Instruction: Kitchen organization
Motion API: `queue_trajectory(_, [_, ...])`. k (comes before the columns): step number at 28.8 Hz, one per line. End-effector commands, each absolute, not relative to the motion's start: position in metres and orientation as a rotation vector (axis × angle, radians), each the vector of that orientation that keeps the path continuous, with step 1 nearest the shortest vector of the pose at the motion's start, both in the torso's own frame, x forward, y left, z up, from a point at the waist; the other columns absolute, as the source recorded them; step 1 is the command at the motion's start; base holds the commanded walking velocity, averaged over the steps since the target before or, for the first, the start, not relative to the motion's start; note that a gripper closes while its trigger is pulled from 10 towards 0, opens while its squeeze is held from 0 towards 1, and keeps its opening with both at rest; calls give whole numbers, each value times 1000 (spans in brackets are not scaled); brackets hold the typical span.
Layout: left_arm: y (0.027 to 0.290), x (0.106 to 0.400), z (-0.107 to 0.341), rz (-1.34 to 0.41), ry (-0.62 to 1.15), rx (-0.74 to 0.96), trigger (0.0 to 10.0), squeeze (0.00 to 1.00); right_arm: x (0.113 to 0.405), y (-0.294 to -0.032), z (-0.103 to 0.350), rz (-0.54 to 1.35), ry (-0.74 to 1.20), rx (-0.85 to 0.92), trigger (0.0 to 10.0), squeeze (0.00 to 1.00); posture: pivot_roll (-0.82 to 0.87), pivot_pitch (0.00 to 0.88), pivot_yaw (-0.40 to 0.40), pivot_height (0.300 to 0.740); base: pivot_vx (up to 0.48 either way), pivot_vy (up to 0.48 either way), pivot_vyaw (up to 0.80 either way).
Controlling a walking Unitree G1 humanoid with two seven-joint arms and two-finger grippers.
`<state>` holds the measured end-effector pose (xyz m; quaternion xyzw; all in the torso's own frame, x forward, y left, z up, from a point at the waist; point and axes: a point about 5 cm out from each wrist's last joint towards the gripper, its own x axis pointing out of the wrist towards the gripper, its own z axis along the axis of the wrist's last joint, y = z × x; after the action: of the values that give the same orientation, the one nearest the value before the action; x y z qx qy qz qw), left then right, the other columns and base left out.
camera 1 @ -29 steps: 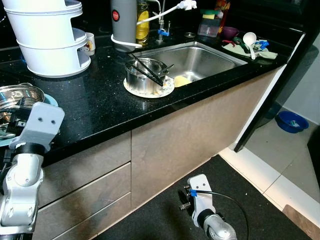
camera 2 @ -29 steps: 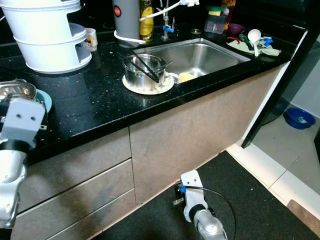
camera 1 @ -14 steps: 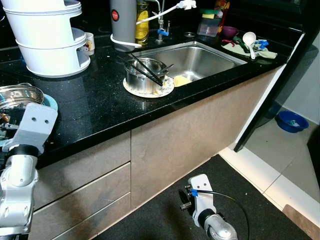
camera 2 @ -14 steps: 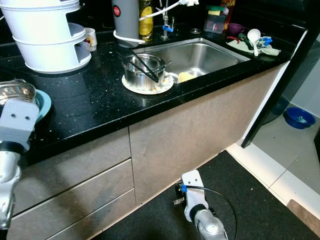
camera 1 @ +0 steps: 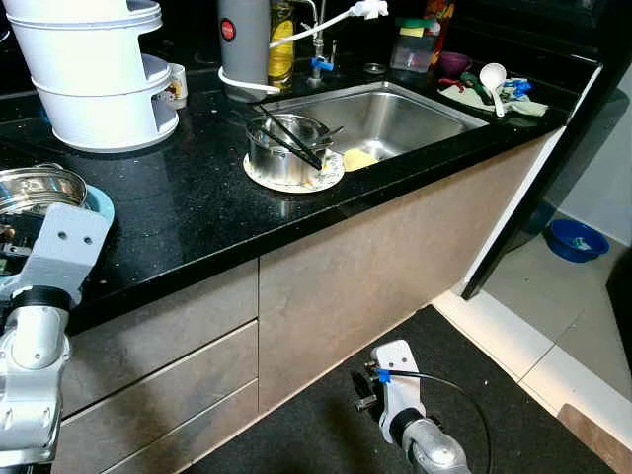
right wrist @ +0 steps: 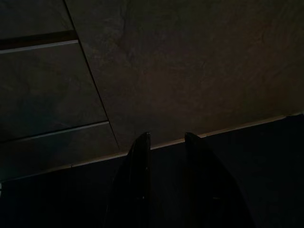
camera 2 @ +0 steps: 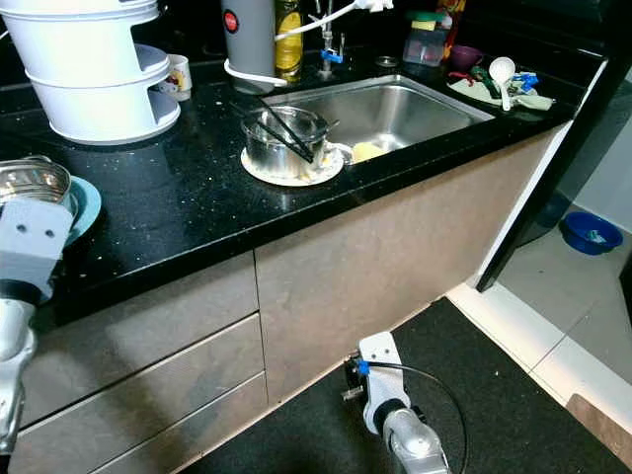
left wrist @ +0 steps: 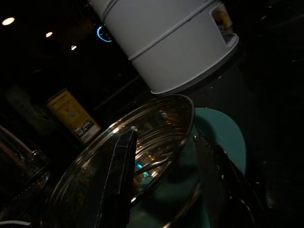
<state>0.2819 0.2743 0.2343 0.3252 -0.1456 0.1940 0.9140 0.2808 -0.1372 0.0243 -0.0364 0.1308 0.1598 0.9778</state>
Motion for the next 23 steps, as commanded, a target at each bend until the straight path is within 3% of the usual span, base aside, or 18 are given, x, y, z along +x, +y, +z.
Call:
queue_trajectory(1, [274,284,234,374,-289,686,6157,0,278,-143,19,297,282,-64,10000,0,14,128,-72,740,0,0,0])
queue_trajectory(2, [273,284,234,369,-289,686,4118,0,278,-143,19,296,282,-63,10000,0,14,128,-72,740,0,0,0])
queue_trajectory(4, [272,285,233,359,-286,685,1333,0,278,-143,19,293,282,-60,10000,0,10,125,-67,740,0,0,0])
queue_trajectory(5, [272,285,233,359,-286,685,1333,0,278,-143,19,293,282,-60,10000,0,10,125,-67,740,0,0,0])
queue_trajectory(6, [272,286,232,349,-283,687,0,0,278,-143,19,292,283,-59,10000,0,9,124,-66,740,0,0,0])
queue_trajectory(23, [271,287,236,346,-289,691,0,0,278,-144,19,281,280,-50,10000,0,12,112,-59,740,0,0,0])
